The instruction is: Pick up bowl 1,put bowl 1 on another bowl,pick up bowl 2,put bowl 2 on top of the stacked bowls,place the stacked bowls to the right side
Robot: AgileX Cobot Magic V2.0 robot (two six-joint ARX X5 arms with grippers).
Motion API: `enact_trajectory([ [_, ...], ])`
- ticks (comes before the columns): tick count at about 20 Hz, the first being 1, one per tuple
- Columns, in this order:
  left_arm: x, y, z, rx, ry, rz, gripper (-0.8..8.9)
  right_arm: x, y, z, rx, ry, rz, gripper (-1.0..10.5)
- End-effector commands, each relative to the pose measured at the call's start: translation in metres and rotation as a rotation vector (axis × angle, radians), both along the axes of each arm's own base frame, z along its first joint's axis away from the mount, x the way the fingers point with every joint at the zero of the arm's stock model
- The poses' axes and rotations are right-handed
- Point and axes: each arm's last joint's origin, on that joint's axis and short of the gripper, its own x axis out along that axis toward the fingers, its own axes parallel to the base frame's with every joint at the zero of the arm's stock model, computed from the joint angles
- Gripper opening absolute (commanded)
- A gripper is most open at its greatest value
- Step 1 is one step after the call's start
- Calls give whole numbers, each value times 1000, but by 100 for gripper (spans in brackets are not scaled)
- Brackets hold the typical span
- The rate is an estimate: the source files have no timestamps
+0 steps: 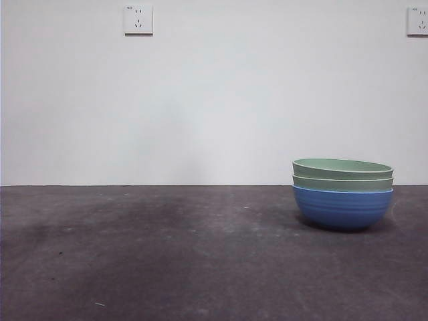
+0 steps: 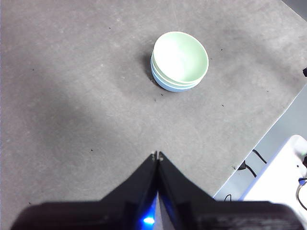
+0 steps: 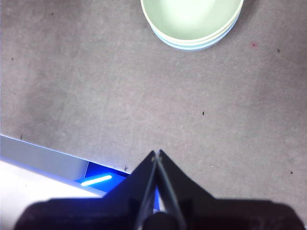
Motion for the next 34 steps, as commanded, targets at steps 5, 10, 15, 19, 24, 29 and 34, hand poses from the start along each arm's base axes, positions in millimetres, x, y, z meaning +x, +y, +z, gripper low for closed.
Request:
enact_trajectory([
  [5,-4,3,-2,34,14,-5,-4,-1,0,-2,-8,16,3,3],
  [10,-9,27,38,-72,-401,39,-4,-1,0,-2,-8,16,3,3],
  [15,-36,63,70,-157,-666,89,-4,-1,0,-2,-8,16,3,3],
  [19,-66,88,70,-127,-777,205,-4,-1,0,-2,-8,16,3,3],
  [24,-91,104,11,-108,-966,323,-4,-1,0,-2,-8,16,3,3],
  [29,-101,112,-92,-66,-976,424,-4,-1,0,-2,-8,16,3,3],
  [34,-108,114,-189,-74,-935,508,-4,-1,0,-2,-8,16,3,3],
])
